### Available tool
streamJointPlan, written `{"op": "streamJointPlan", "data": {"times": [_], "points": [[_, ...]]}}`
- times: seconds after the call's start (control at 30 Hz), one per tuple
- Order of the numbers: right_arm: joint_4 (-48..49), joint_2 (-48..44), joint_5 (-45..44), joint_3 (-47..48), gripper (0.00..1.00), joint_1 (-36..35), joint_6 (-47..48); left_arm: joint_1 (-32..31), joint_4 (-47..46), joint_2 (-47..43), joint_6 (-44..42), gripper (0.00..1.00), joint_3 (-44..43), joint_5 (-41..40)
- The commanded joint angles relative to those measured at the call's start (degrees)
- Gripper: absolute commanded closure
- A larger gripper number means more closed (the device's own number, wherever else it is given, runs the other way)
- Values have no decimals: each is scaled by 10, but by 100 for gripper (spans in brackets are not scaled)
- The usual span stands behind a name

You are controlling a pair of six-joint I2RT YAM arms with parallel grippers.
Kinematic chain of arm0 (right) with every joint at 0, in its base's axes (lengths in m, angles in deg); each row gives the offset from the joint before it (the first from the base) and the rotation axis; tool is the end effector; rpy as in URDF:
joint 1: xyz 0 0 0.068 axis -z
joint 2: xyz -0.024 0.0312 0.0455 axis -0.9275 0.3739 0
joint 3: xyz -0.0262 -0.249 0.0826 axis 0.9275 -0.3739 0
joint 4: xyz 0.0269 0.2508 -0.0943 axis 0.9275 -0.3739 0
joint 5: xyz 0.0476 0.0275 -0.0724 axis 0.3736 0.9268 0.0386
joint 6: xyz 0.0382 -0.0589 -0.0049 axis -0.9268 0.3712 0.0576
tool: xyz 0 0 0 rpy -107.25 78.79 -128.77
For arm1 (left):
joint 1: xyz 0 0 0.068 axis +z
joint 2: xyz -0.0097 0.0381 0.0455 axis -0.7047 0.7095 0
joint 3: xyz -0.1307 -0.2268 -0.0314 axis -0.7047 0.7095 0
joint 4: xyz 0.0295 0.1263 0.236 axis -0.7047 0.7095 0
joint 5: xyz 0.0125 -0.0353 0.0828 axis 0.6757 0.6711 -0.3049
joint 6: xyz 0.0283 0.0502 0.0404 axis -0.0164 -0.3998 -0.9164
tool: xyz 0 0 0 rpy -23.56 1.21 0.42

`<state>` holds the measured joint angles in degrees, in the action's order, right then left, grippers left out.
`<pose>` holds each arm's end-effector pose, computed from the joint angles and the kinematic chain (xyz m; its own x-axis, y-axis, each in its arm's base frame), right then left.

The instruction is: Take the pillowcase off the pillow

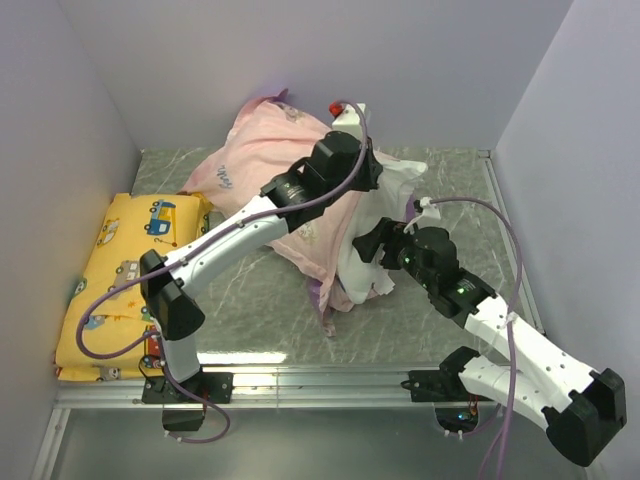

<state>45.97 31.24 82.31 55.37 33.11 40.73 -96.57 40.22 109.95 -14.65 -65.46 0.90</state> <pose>0.2010 0.1351 0.2822 -0.5036 0.3689 -0.7812 -0.2642 0.7952 0.5458 0.2883 -0.3419 0.4250 -0.4330 -0.2772 -0.8577 0.4415 0.7644 -0.4699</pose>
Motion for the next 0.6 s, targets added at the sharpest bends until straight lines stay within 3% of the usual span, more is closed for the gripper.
{"op": "streamJointPlan", "data": {"times": [0.0, 0.03, 0.1, 0.17, 0.2, 0.23, 0.3, 0.33, 0.43, 0.57], "points": [[71, -2, 5, -25, 6, 1, 0, -18, -92, -7, -1, 100, -57, 4], [72, -3, -2, -28, 9, 0, -3, -19, -93, -6, 0, 100, -54, 13], [63, 4, -17, -21, 51, 2, -5, -23, -95, -5, 1, 100, -47, 22], [15, 15, -56, 3, 100, 1, -1, -24, -81, 0, -7, 100, -56, 27], [-11, 12, -65, 7, 100, 2, 0, -24, -72, 3, -10, 100, -59, 25], [-22, 7, -87, 12, 100, 3, 1, -24, -66, 3, -18, 91, -61, 10], [-60, -12, -109, 18, 100, 7, 3, -20, -47, -3, -26, 70, -62, -5], [-71, -17, -116, 21, 100, 14, 7, -18, -41, -8, -32, 50, -60, -8], [-105, -31, -104, 24, 100, 43, 15, -11, -25, -40, -54, 27, -37, -33], [-130, -53, -94, 32, 100, 70, 30, 10, 25, -89, -57, 21, 27, -95]]}}
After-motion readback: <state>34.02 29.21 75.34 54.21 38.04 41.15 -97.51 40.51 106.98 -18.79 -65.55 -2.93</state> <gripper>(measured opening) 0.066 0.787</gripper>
